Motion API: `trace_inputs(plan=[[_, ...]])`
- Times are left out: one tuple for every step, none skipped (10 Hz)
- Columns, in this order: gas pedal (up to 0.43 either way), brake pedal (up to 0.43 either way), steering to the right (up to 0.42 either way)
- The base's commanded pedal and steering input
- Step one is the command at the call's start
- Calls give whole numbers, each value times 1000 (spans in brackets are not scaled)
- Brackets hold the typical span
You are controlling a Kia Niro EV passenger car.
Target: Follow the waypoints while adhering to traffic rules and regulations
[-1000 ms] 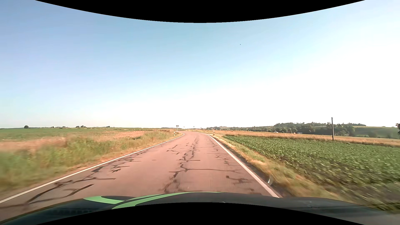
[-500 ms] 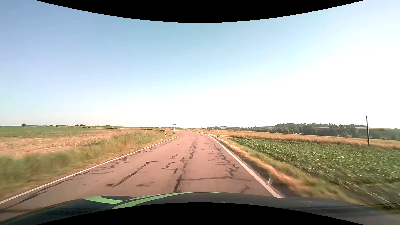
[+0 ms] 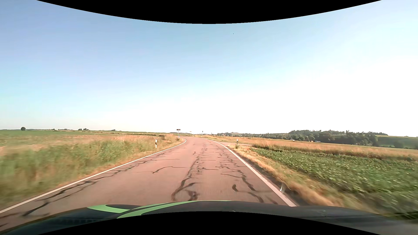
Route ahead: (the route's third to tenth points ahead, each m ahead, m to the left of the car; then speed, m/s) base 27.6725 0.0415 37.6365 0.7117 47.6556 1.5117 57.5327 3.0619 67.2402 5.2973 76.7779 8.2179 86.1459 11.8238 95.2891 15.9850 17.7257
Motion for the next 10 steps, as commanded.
trace_inputs(plan=[[79, 0, -3], [79, 0, -6], [79, 0, -8], [79, 0, -8], [79, 0, -9], [79, 0, -9], [79, 0, -9], [79, 0, -9], [79, 0, -10], [79, 0, -10]])
